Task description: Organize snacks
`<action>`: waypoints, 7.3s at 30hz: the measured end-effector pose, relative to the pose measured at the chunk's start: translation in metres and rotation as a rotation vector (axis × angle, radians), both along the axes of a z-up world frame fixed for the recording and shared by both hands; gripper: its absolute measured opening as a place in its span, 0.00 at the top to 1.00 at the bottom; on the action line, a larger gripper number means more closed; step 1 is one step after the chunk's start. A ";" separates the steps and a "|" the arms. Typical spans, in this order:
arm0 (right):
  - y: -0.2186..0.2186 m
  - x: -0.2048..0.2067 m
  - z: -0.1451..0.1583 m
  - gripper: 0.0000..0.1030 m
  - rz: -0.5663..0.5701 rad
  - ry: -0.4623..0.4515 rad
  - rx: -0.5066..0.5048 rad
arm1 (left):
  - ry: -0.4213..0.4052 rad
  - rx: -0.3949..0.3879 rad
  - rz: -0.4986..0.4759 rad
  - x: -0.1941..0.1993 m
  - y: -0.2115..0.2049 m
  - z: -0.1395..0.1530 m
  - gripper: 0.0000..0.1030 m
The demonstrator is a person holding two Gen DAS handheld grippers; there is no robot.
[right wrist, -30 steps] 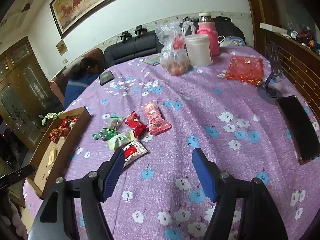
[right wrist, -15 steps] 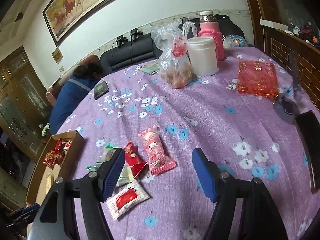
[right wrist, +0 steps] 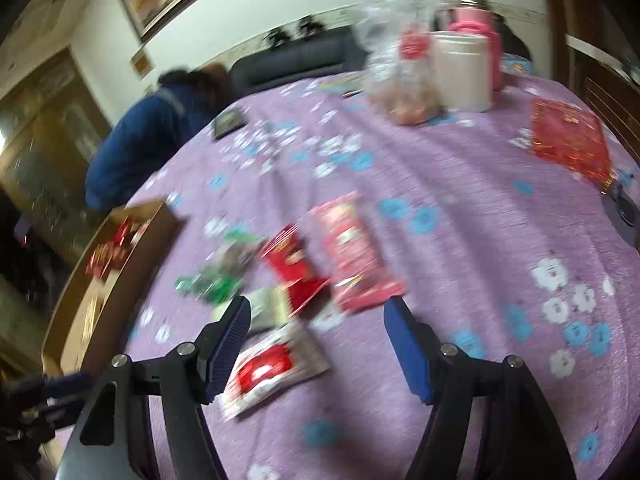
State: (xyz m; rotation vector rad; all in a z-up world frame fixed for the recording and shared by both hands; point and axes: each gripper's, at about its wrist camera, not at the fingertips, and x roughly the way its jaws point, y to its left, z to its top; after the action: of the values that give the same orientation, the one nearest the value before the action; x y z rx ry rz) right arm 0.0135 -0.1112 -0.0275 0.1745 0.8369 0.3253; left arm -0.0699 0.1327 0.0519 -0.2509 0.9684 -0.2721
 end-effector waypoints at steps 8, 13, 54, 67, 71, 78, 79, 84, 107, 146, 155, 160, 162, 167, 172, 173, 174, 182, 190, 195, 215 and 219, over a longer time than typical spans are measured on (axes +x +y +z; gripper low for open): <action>0.035 -0.010 -0.015 0.30 0.015 0.015 -0.140 | -0.012 0.000 0.065 0.002 0.020 0.002 0.56; 0.044 -0.013 -0.016 0.47 0.040 0.005 -0.269 | -0.018 0.004 0.055 0.003 0.012 0.003 0.56; -0.039 -0.009 -0.010 0.63 -0.052 0.088 -0.121 | -0.052 0.284 -0.346 0.110 -0.119 -0.027 0.76; -0.041 -0.014 0.001 0.81 -0.006 0.017 0.027 | -0.161 0.041 -0.098 0.029 0.007 0.044 0.76; -0.037 -0.014 -0.003 0.79 -0.004 0.009 0.032 | -0.171 -0.010 0.011 -0.001 0.058 0.047 0.76; -0.054 -0.025 -0.004 0.53 -0.123 0.032 0.114 | -0.198 -0.057 0.099 -0.040 0.105 0.047 0.76; -0.054 -0.029 -0.002 0.51 -0.130 0.033 0.116 | -0.200 -0.057 0.102 -0.041 0.108 0.047 0.76; -0.033 -0.038 -0.005 0.46 -0.189 0.106 0.016 | -0.225 -0.041 0.098 -0.047 0.113 0.047 0.76; 0.074 -0.050 0.040 0.68 -0.040 -0.009 -0.070 | -0.112 0.011 0.243 -0.022 0.180 -0.003 0.75; 0.173 -0.059 0.057 0.54 0.189 -0.085 -0.029 | -0.080 -0.071 0.207 -0.044 0.150 0.022 0.75; 0.089 -0.079 0.048 0.53 0.073 -0.074 -0.001 | -0.061 -0.026 0.145 -0.047 0.095 0.028 0.75; 0.060 -0.083 0.045 0.53 0.033 -0.069 0.007 | -0.087 -0.010 0.138 -0.057 0.082 0.040 0.75; 0.056 -0.081 0.049 0.53 0.038 -0.094 0.009 | -0.100 -0.001 0.158 -0.068 0.085 0.050 0.75; 0.048 -0.070 0.053 0.43 0.008 -0.225 -0.048 | -0.169 0.066 0.247 -0.113 0.100 0.080 0.75; 0.030 -0.058 0.040 0.43 -0.073 -0.304 -0.063 | -0.211 0.142 0.391 -0.151 0.121 0.096 0.75; 0.025 -0.060 0.036 0.43 -0.103 -0.322 -0.067 | -0.212 0.145 0.421 -0.156 0.124 0.099 0.75; 0.018 -0.062 0.030 0.43 -0.135 -0.332 -0.068 | -0.213 0.148 0.446 -0.161 0.127 0.101 0.75; -0.022 -0.058 0.023 0.43 -0.282 -0.322 -0.071 | -0.276 0.175 0.629 -0.219 0.140 0.139 0.75; -0.016 -0.063 0.024 0.43 -0.253 -0.340 -0.106 | -0.352 0.216 0.624 -0.240 0.129 0.155 0.75; -0.015 -0.067 0.027 0.43 -0.253 -0.356 -0.101 | -0.336 0.170 0.529 -0.222 0.112 0.145 0.75; -0.043 -0.087 0.042 0.39 -0.303 -0.389 -0.091 | -0.140 0.036 0.066 -0.073 0.008 0.076 0.75; -0.084 -0.093 0.043 0.39 -0.343 -0.307 0.009 | -0.109 0.077 -0.064 -0.058 -0.020 0.059 0.75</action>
State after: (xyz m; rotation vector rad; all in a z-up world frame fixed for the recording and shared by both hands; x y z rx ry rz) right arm -0.0791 -0.1954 0.0160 0.2651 0.4901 0.0301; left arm -0.1274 0.1129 0.1113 -0.1335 0.8781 -0.3037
